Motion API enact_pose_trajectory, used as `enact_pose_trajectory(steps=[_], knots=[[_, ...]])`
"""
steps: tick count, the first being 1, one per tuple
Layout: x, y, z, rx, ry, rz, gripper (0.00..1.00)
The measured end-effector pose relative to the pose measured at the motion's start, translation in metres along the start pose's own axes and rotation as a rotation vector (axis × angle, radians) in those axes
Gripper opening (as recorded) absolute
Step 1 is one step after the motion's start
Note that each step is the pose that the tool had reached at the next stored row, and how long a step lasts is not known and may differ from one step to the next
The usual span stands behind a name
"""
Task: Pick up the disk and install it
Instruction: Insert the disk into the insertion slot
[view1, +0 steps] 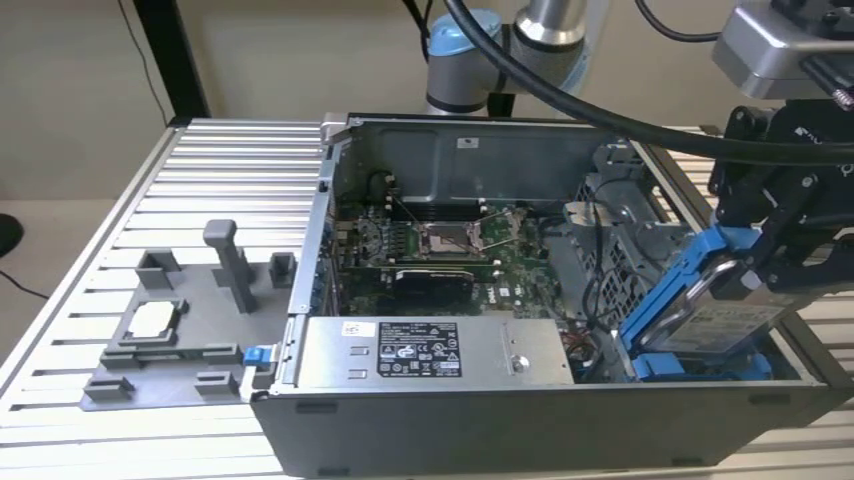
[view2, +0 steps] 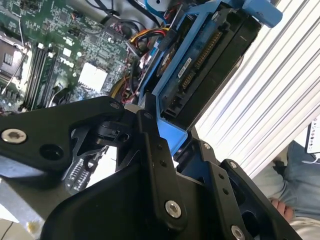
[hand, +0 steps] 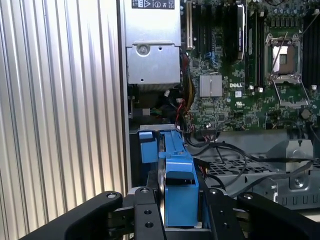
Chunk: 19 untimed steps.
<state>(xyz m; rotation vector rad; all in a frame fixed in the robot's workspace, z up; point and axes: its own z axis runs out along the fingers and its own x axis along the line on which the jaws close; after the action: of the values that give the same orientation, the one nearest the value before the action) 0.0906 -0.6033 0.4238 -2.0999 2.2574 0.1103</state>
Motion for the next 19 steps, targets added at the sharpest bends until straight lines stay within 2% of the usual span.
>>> enact_pose_trajectory(steps=[6, 13, 14, 19], knots=[[0.0004, -0.0001, 0.0045, 0.0007, 0.0000, 0.001, 0.00], [0.0004, -0.0001, 0.0049, 0.0007, 0.0000, 0.001, 0.00], [0.0004, -0.0001, 0.0048, 0.0007, 0.0002, 0.001, 1.00], [0.0005, -0.0001, 0.0052, 0.0007, 0.0000, 0.001, 1.00]])
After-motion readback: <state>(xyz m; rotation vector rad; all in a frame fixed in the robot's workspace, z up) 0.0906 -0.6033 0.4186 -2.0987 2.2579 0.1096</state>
